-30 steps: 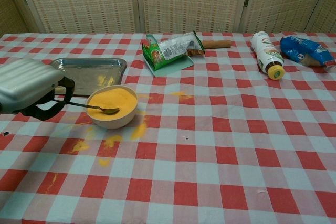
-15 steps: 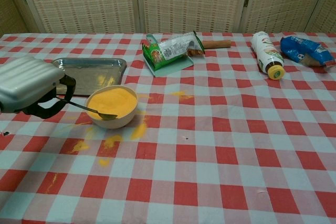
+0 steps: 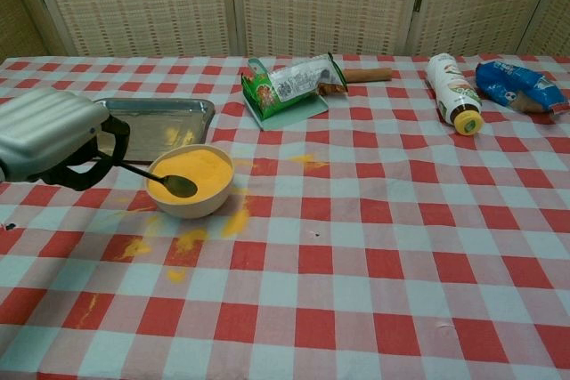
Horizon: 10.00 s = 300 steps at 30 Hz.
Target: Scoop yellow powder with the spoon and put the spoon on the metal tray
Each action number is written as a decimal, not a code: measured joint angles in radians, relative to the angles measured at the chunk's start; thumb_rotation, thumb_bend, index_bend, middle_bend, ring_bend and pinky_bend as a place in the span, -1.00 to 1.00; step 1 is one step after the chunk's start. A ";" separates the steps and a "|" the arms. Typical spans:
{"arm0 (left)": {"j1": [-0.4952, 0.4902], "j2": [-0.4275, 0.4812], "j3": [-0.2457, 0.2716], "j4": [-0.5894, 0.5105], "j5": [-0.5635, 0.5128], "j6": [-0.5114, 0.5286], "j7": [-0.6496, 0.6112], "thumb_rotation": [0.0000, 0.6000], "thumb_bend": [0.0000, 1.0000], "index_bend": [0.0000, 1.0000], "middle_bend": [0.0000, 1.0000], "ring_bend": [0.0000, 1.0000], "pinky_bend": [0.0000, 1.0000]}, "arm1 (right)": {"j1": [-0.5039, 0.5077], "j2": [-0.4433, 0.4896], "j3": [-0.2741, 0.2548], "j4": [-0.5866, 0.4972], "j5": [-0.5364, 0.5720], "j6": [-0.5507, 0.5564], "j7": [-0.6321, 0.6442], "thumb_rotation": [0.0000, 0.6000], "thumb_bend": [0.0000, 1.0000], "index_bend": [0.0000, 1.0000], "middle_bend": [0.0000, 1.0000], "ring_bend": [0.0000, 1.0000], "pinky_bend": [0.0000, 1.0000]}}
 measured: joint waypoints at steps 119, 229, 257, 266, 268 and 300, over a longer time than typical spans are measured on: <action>-0.187 -0.142 -0.111 0.073 -0.344 0.118 0.311 1.00 0.61 0.94 1.00 1.00 1.00 | -0.002 0.015 0.012 0.006 0.017 0.006 0.033 1.00 -0.78 -1.00 -1.00 -1.00 -1.00; -0.151 -0.214 -0.098 0.242 -0.225 0.073 0.296 1.00 0.58 0.94 1.00 1.00 1.00 | 0.005 0.031 0.002 0.006 0.002 -0.002 0.075 1.00 -0.78 -1.00 -1.00 -1.00 -1.00; -0.158 -0.089 -0.156 0.088 -0.365 0.061 0.246 1.00 0.57 0.94 1.00 1.00 1.00 | -0.002 0.038 -0.006 0.007 -0.021 0.015 0.095 1.00 -0.78 -1.00 -1.00 -1.00 -1.00; -0.227 -0.111 -0.245 0.288 -0.428 -0.035 0.148 1.00 0.56 0.92 1.00 1.00 1.00 | 0.008 0.029 0.010 0.012 0.024 -0.011 0.081 1.00 -0.78 -1.00 -1.00 -1.00 -1.00; -0.238 -0.121 -0.250 0.338 -0.442 -0.061 0.134 1.00 0.53 0.91 1.00 1.00 1.00 | 0.010 0.025 0.013 0.013 0.036 -0.019 0.071 1.00 -0.78 -1.00 -1.00 -1.00 -1.00; -0.292 -0.215 -0.244 0.673 -0.449 -0.273 -0.112 1.00 -0.21 -0.59 1.00 1.00 1.00 | 0.015 0.002 0.021 0.006 0.055 -0.030 0.023 1.00 -0.78 -1.00 -1.00 -1.00 -1.00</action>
